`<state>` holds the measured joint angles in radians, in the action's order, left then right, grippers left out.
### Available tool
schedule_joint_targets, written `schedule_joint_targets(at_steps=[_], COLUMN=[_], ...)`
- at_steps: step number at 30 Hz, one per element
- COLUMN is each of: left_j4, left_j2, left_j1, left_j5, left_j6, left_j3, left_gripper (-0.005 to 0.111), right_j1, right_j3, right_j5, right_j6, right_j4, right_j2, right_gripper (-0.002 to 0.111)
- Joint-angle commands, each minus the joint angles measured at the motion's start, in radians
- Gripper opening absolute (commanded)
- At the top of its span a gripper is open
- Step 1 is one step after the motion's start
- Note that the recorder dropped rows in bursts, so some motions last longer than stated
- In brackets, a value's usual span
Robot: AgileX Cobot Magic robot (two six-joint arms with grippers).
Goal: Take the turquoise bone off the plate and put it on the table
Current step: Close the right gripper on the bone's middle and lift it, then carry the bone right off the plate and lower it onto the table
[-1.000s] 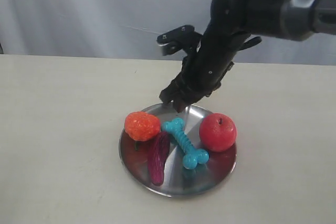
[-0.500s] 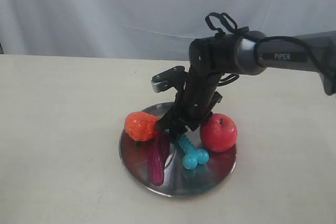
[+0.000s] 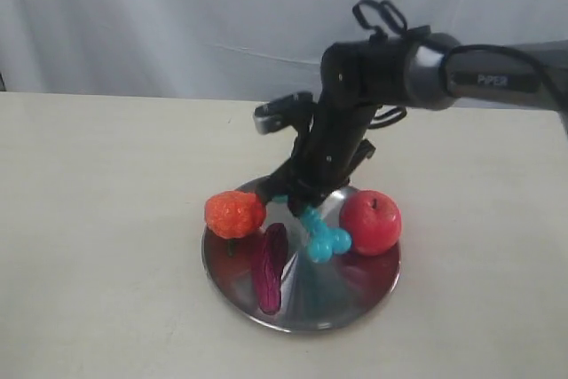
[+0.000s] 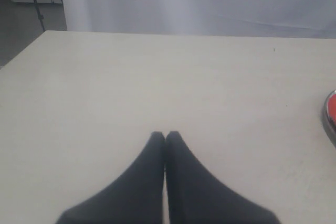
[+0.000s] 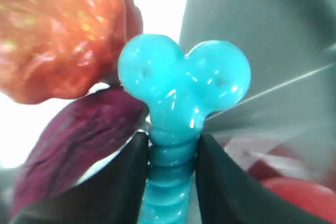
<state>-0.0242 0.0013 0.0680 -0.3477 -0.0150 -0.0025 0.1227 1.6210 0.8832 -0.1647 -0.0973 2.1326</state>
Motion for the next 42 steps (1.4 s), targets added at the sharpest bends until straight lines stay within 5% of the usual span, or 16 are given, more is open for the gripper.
schedule_joint_targets(at_steps=[1, 12, 23, 33, 42], left_j4=[-0.001, -0.001, -0.001, -0.001, -0.001], left_j2=[-0.001, -0.001, -0.001, -0.001, -0.001], left_j1=[-0.008, -0.008, -0.008, -0.008, -0.008], left_j5=[0.005, 0.005, 0.005, 0.005, 0.005], left_j6=[0.004, 0.004, 0.004, 0.004, 0.004], left_j3=[0.003, 0.003, 0.003, 0.003, 0.003], left_gripper=[0.000, 0.000, 0.000, 0.000, 0.000], right_j1=[-0.001, -0.023, -0.265, -0.318, -0.318], right_j3=[0.065, 0.146, 0.092, -0.306, -0.369], right_j5=[0.065, 0.242, 0.338, -0.007, -0.130], right_j6=[0.045, 0.223, 0.293, 0.372, 0.416], right_j4=[-0.008, 0.276, 0.232, 0.222, 0.176], right_j2=[-0.161, -0.449, -0.507, -0.451, -0.235], right_gripper=[-0.001, -0.001, -0.001, -0.001, -0.001])
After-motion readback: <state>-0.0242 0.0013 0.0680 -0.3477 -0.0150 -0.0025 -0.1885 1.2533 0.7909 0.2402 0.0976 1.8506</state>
